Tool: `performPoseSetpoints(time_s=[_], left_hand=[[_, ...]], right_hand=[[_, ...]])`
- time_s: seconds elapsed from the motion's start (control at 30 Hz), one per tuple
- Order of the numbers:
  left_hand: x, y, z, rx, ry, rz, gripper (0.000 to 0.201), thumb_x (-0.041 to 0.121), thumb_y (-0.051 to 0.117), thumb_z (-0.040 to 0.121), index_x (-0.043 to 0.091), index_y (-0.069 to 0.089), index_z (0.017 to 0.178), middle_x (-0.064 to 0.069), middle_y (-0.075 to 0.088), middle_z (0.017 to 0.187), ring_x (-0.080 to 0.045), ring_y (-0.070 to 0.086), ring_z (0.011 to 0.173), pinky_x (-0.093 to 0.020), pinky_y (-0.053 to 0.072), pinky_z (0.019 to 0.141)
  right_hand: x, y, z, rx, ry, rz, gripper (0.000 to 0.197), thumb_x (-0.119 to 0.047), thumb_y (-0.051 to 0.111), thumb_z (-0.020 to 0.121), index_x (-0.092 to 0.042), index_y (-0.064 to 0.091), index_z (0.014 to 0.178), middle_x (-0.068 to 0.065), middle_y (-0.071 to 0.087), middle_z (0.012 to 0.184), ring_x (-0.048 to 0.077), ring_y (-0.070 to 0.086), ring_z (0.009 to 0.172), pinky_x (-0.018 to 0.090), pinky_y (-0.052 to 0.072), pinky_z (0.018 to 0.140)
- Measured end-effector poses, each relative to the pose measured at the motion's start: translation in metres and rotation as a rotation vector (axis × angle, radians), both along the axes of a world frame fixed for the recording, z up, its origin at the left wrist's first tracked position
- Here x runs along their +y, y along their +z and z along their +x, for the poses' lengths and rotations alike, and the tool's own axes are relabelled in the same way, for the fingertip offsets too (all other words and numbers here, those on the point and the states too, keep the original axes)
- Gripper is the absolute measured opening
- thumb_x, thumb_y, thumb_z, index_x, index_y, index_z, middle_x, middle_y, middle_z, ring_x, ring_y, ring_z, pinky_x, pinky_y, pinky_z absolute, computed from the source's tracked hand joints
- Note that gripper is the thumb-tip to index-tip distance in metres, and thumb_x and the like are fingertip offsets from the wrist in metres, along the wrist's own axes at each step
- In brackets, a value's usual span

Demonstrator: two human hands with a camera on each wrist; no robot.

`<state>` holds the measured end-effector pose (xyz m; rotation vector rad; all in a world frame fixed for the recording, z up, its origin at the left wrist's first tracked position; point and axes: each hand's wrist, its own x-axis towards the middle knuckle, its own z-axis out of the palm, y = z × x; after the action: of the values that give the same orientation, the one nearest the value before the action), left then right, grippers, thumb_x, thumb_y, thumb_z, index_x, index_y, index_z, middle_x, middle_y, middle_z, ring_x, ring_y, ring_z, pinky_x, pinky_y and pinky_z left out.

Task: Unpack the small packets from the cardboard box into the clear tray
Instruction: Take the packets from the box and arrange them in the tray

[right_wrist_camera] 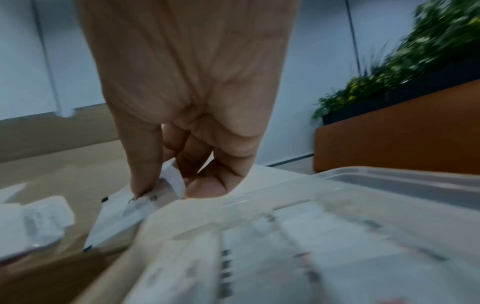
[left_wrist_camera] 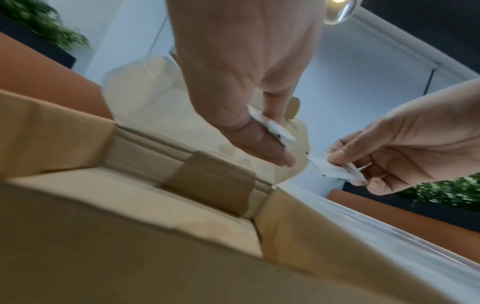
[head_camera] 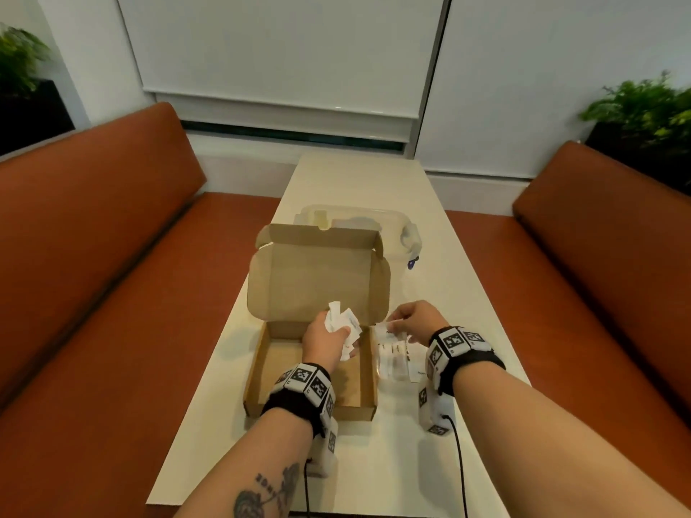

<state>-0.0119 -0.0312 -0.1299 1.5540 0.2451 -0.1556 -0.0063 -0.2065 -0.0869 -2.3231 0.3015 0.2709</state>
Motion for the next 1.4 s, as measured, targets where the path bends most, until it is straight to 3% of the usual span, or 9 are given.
performPoseSetpoints(time_s=[0.1, 0.27, 0.4, 0.57, 0.7, 0.8, 0.87, 1.03, 1.4], left_hand=[[-0.026, 0.000, -0.003, 0.024, -0.063, -0.051, 0.029, -0.006, 0.056, 0.087, 0.015, 0.054, 0.108, -0.015, 0.064, 0.100, -0.038, 0.067, 0.087, -0.049, 0.059, 0.070], [-0.056, 0.003, -0.006, 0.053, -0.144, -0.117, 0.030, -0.005, 0.057, 0.088, 0.013, 0.057, 0.111, -0.012, 0.063, 0.100, -0.037, 0.067, 0.092, -0.036, 0.059, 0.059], [-0.070, 0.005, -0.005, 0.052, -0.155, -0.126, 0.026, -0.005, 0.057, 0.088, 0.012, 0.055, 0.108, -0.018, 0.061, 0.105, -0.039, 0.065, 0.091, -0.035, 0.058, 0.055], [-0.075, 0.003, -0.004, 0.059, -0.154, -0.124, 0.027, -0.006, 0.057, 0.089, 0.010, 0.053, 0.110, -0.018, 0.060, 0.106, -0.038, 0.064, 0.087, -0.033, 0.058, 0.049], [-0.074, -0.002, -0.004, 0.048, -0.148, -0.109, 0.026, -0.007, 0.057, 0.088, 0.008, 0.053, 0.110, -0.022, 0.061, 0.107, -0.040, 0.065, 0.089, -0.033, 0.057, 0.050], [-0.073, -0.006, -0.004, 0.050, -0.131, -0.108, 0.027, -0.007, 0.057, 0.088, 0.008, 0.054, 0.111, -0.018, 0.062, 0.101, -0.033, 0.066, 0.078, -0.028, 0.054, 0.045], [-0.073, -0.008, -0.005, 0.051, -0.129, -0.127, 0.028, -0.009, 0.055, 0.088, 0.007, 0.053, 0.111, -0.023, 0.062, 0.103, -0.034, 0.064, 0.075, -0.027, 0.051, 0.043], [-0.071, -0.009, -0.006, 0.056, -0.133, -0.140, 0.028, -0.009, 0.054, 0.088, 0.006, 0.053, 0.112, -0.023, 0.062, 0.102, -0.034, 0.065, 0.071, -0.029, 0.052, 0.045], [-0.070, -0.011, -0.007, 0.047, -0.134, -0.091, 0.024, -0.008, 0.055, 0.088, 0.015, 0.056, 0.095, -0.020, 0.064, 0.099, -0.037, 0.067, 0.078, -0.036, 0.059, 0.054]], right_hand=[[-0.028, -0.001, -0.011, -0.004, -0.079, 0.013, 0.006, -0.009, 0.066, 0.084, -0.008, 0.071, 0.087, 0.003, 0.064, 0.070, 0.011, 0.057, 0.063, 0.026, 0.052, 0.065], [-0.046, -0.010, -0.023, 0.026, -0.104, -0.002, 0.005, -0.001, 0.064, 0.084, -0.002, 0.069, 0.085, 0.009, 0.064, 0.072, 0.020, 0.060, 0.068, 0.037, 0.058, 0.080], [-0.051, -0.018, -0.026, 0.077, -0.040, -0.169, 0.009, -0.003, 0.067, 0.080, -0.010, 0.071, 0.084, 0.008, 0.068, 0.085, 0.018, 0.058, 0.079, 0.028, 0.052, 0.075], [-0.057, -0.025, -0.028, 0.175, 0.047, -0.273, 0.015, -0.006, 0.070, 0.079, -0.019, 0.069, 0.071, -0.001, 0.063, 0.080, 0.014, 0.056, 0.079, 0.023, 0.045, 0.072], [-0.057, -0.031, -0.026, 0.118, 0.069, -0.261, 0.013, -0.007, 0.069, 0.080, -0.012, 0.074, 0.090, 0.004, 0.070, 0.093, 0.012, 0.056, 0.080, 0.023, 0.048, 0.075], [-0.055, -0.035, -0.026, 0.130, 0.101, -0.231, 0.007, -0.004, 0.070, 0.080, -0.011, 0.071, 0.080, 0.001, 0.063, 0.076, 0.013, 0.057, 0.071, 0.024, 0.050, 0.073], [-0.053, -0.037, -0.026, 0.163, 0.134, -0.228, 0.023, -0.001, 0.071, 0.079, -0.016, 0.060, 0.065, -0.002, 0.058, 0.066, 0.013, 0.058, 0.064, 0.026, 0.053, 0.070], [-0.048, -0.039, -0.028, 0.127, 0.170, -0.311, 0.037, 0.004, 0.068, 0.078, -0.017, 0.043, 0.060, 0.000, 0.053, 0.072, 0.028, 0.066, 0.091, 0.016, 0.040, 0.053], [-0.041, -0.041, -0.035, 0.035, 0.168, -0.377, 0.031, -0.005, 0.070, 0.076, -0.017, 0.042, 0.069, 0.005, 0.055, 0.087, 0.018, 0.050, 0.079, 0.028, 0.044, 0.071]])
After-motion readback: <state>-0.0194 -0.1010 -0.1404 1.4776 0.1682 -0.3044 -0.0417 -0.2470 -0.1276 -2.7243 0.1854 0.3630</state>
